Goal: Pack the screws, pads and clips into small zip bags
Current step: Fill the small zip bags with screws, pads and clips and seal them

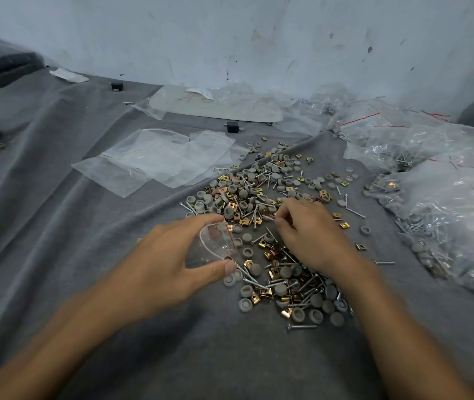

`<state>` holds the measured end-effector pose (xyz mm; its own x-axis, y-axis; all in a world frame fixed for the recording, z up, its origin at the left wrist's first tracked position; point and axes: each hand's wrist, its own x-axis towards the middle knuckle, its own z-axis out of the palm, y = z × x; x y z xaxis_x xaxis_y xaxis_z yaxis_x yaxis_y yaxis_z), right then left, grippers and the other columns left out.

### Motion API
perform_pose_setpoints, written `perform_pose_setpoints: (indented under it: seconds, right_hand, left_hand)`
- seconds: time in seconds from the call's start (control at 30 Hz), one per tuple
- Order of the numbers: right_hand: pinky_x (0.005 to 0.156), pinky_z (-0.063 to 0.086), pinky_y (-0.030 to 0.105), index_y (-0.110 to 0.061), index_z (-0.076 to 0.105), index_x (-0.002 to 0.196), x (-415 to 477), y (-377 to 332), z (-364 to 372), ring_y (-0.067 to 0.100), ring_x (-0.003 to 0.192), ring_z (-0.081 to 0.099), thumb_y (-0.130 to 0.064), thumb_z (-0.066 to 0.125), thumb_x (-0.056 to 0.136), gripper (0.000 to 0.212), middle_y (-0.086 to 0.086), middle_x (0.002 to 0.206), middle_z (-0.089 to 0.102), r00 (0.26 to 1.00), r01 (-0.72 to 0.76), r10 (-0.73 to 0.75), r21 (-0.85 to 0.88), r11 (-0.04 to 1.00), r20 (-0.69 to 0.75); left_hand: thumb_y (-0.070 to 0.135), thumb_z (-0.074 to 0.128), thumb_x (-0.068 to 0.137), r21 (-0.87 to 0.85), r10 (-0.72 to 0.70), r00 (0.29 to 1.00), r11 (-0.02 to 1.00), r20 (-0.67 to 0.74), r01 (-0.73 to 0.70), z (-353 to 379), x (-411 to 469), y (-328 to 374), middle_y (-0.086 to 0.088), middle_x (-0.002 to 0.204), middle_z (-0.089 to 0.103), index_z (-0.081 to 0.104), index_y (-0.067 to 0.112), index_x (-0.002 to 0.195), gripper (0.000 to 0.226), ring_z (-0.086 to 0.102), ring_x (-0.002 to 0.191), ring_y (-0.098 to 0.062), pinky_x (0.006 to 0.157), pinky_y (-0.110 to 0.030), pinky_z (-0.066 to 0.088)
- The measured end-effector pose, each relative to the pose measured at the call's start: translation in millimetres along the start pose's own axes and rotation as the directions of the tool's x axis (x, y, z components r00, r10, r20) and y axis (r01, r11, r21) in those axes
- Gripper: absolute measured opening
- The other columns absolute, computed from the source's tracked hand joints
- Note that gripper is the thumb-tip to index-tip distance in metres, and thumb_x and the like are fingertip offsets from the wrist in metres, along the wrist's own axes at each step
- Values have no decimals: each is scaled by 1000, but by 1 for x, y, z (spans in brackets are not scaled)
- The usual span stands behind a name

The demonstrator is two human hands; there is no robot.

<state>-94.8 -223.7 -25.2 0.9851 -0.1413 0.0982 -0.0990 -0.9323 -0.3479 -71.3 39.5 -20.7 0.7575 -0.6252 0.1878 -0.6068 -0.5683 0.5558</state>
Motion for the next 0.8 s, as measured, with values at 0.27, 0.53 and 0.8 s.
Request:
perform_pose_setpoints:
  seconds: [0.27,0.53,0.8]
  right_hand:
    - [88,47,42,-24,58,94,-8,-4,-1,20,96,52,-40,49,101,19,-5,92,63,995,27,-10,-169,985,99]
    - [73,37,37,-22,56,87,-9,-7,-2,21,90,49,-44,53,93,24,-1,84,59,978,25,18,-202,979,209]
    - [63,46,32,-33,51,86,-22,-7,-8,12,76,55,-40,53,96,12,-6,80,61,999,7,-14,140,990,52]
  left_hand:
    - [91,43,72,17,-3,1000,1000,4,3,0,0,-1,25,144,51,40,43,147,89,46,133,2,110,-33,42]
    - [91,42,72,33,10,1000,999,19,-11,3,1,-2,24,144,51,41,40,148,91,46,132,2,108,-27,40]
    - [89,46,74,15,20,1000,1000,18,-21,6,1,-5,24,144,52,41,41,148,88,47,133,0,110,-34,43]
